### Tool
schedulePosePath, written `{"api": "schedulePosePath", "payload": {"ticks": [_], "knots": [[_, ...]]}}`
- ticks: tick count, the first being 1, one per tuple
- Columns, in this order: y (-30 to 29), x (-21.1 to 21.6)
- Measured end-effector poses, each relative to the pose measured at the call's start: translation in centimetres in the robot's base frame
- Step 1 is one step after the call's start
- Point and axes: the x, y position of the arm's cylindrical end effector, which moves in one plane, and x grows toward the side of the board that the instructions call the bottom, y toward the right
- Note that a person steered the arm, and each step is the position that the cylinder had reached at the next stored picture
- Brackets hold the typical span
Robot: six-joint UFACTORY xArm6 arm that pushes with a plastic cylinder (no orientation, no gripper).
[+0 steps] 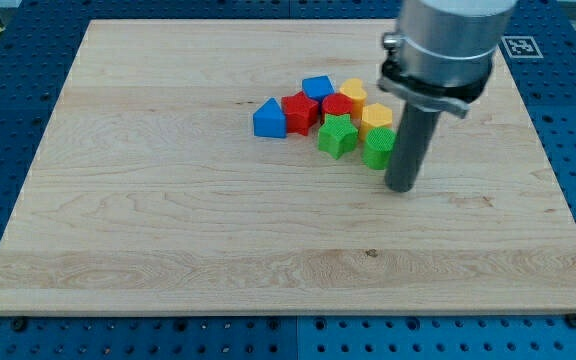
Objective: Push the triangle into the red star
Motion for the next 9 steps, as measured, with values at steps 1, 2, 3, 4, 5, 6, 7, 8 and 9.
{"api": "schedulePosePath", "payload": {"ticks": [1, 2, 3, 4, 5, 6, 7, 8, 9], "knots": [[0.7, -1.3], [-2.4, -2.3], [-4.3, -3.2], [-2.4, -2.9], [-1.4, -2.4], [-3.0, -0.3], [-7.8, 1.0], [-14.6, 0.9], [-19.8, -1.8]]}}
